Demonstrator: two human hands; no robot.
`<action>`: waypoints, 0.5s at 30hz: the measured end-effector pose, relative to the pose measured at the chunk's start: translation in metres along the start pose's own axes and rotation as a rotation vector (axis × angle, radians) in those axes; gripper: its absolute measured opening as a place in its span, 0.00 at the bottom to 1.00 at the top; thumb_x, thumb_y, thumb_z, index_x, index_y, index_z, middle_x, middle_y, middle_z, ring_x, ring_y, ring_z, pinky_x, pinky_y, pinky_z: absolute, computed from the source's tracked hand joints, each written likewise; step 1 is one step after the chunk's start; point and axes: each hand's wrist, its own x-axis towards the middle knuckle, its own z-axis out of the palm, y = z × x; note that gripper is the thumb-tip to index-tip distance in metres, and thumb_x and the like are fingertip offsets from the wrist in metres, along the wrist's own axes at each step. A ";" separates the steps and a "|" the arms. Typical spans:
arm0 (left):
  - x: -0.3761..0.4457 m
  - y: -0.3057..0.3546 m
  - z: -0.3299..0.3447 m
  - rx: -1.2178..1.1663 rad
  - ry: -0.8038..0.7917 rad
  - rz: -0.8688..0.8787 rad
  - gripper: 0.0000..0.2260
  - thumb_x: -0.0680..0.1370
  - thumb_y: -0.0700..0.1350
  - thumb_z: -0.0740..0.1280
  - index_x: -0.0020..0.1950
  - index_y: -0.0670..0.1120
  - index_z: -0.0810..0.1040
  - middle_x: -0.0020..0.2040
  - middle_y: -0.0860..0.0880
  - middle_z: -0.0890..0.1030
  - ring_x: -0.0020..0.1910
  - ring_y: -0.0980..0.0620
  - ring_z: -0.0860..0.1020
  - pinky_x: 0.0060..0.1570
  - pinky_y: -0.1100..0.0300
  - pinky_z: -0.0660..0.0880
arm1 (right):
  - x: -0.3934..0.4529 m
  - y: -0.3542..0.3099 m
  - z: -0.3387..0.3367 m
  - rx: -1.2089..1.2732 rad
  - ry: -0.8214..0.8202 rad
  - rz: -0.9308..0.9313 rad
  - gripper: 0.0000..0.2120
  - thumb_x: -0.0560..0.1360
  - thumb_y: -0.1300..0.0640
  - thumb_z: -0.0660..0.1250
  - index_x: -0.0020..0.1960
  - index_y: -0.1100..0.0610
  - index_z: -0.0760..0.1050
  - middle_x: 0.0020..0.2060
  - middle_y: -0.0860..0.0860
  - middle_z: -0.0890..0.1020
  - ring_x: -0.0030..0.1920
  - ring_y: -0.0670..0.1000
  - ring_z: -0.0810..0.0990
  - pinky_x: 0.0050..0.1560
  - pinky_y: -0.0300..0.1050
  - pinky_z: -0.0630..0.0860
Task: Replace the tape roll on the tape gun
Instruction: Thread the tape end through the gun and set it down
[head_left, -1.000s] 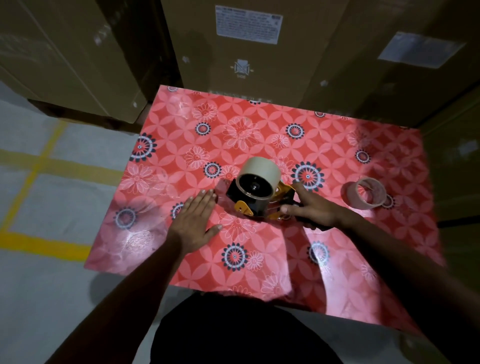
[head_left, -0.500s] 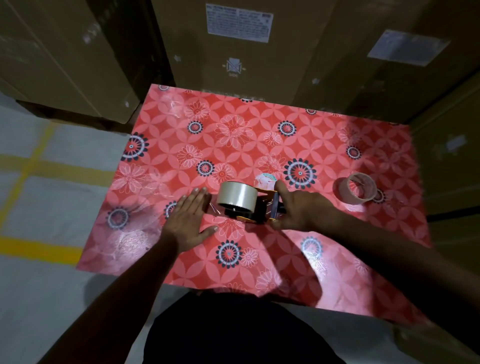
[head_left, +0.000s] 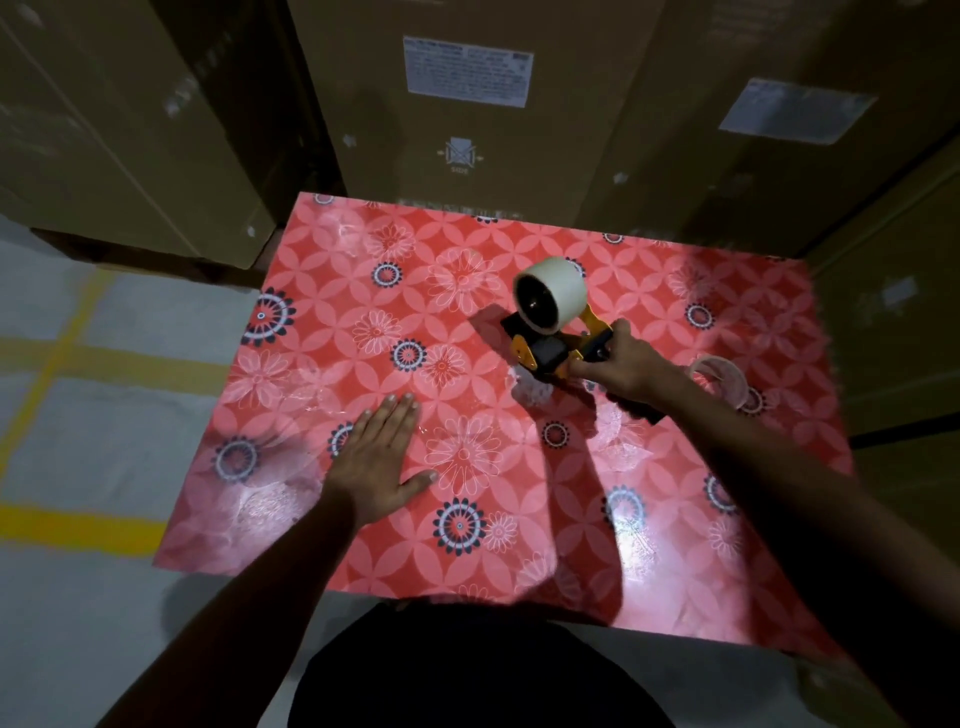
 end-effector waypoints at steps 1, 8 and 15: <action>0.000 0.000 0.000 -0.003 0.005 -0.002 0.43 0.78 0.73 0.46 0.83 0.45 0.41 0.83 0.46 0.41 0.82 0.45 0.39 0.80 0.46 0.42 | -0.003 0.000 0.004 0.193 -0.020 0.048 0.32 0.73 0.41 0.73 0.61 0.62 0.64 0.36 0.57 0.78 0.27 0.57 0.77 0.26 0.49 0.76; 0.001 -0.001 0.001 -0.020 -0.009 -0.003 0.43 0.78 0.73 0.46 0.83 0.45 0.41 0.83 0.45 0.42 0.82 0.45 0.40 0.80 0.43 0.44 | -0.026 -0.005 0.053 1.252 -0.368 0.222 0.22 0.75 0.34 0.61 0.41 0.53 0.72 0.26 0.51 0.68 0.22 0.50 0.66 0.29 0.40 0.66; 0.001 0.003 -0.007 -0.001 -0.052 -0.010 0.44 0.76 0.75 0.39 0.82 0.46 0.35 0.82 0.45 0.37 0.81 0.44 0.36 0.79 0.46 0.39 | -0.031 0.006 0.085 1.329 -0.312 0.340 0.24 0.75 0.35 0.62 0.39 0.57 0.73 0.24 0.51 0.72 0.21 0.49 0.69 0.28 0.39 0.69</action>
